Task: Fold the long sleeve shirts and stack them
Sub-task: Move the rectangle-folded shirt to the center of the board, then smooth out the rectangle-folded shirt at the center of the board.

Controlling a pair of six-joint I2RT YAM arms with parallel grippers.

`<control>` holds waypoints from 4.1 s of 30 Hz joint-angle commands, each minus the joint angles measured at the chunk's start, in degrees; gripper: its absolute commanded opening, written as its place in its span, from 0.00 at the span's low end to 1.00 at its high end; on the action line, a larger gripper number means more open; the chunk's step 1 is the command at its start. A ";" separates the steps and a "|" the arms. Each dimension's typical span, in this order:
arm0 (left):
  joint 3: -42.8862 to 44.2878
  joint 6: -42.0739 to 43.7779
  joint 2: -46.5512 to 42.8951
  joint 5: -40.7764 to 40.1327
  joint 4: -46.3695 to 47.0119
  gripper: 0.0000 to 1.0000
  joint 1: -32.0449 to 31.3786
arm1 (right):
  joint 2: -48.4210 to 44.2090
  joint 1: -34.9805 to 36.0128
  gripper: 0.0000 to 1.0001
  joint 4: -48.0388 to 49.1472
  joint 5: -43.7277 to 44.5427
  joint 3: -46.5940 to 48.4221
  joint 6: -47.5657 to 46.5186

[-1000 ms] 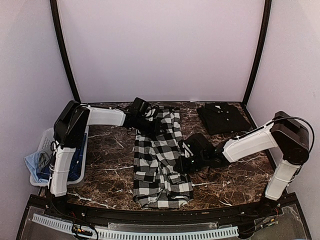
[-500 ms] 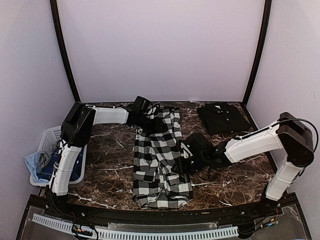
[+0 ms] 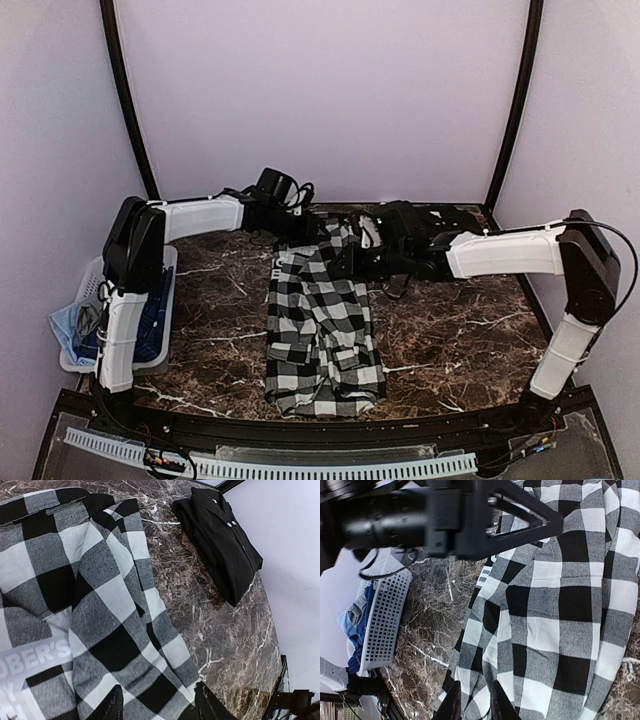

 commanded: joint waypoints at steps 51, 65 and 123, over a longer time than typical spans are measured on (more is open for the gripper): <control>-9.14 -0.45 -7.09 1.31 -1.84 0.44 7.18 | 20.45 -13.80 0.19 2.78 -10.91 14.59 0.03; -42.49 -9.44 -29.89 9.13 6.05 0.37 5.36 | 2.33 -4.16 0.19 -2.05 -5.91 -7.29 -3.54; -63.47 -13.75 -47.50 4.60 -9.21 0.30 -12.41 | -16.20 6.23 0.39 -1.82 -2.21 -28.56 8.71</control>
